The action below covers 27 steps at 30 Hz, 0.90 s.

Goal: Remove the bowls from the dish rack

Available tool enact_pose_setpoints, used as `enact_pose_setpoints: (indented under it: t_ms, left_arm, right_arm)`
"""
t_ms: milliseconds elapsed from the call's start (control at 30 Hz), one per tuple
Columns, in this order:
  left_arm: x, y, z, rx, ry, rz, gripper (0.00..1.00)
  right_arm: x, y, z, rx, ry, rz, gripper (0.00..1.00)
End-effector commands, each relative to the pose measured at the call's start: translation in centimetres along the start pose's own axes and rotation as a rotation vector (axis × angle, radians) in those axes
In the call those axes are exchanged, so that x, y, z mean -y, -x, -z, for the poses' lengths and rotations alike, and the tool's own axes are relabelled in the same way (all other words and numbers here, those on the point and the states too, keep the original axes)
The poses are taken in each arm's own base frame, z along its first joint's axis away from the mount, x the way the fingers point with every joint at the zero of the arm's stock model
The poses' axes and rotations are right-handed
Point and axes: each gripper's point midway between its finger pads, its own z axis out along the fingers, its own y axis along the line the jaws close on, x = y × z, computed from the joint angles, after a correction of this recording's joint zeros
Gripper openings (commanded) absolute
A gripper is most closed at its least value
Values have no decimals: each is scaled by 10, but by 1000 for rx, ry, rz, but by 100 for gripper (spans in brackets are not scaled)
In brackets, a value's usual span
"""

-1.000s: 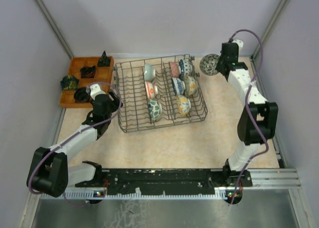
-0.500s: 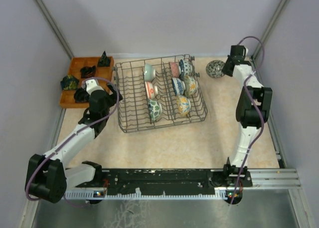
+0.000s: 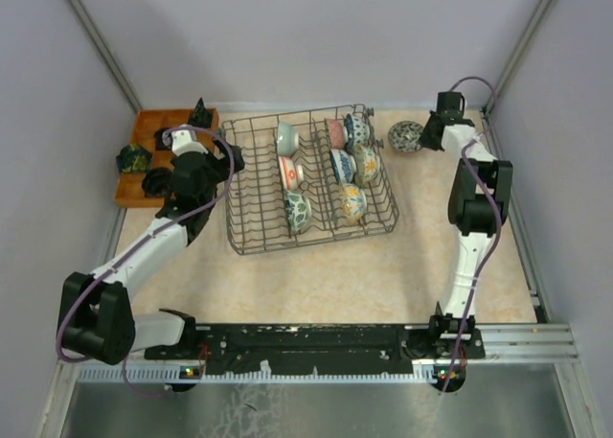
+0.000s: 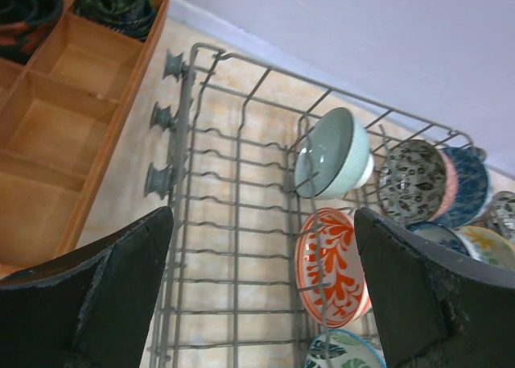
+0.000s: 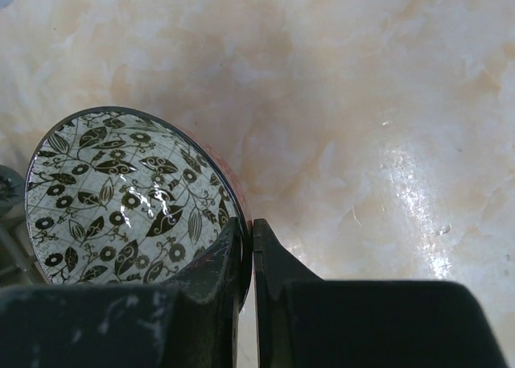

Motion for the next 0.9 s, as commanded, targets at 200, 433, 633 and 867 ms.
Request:
enact_pose_setpoints:
  t_ms: [200, 433, 633, 867]
  left_arm:
    - [23, 2, 2, -7, -103, 76, 99]
    - [8, -11, 16, 1, -100, 71, 99]
    - [-1, -17, 28, 4, -102, 65, 99]
    - [-7, -19, 33, 12, -92, 43, 99]
  right_arm:
    - [-25, 45, 7, 89, 79, -27, 5]
    - [-24, 44, 6, 77, 73, -34, 32]
    - [-23, 52, 20, 111, 64, -39, 44]
    - [-31, 68, 72, 205, 80, -10, 51]
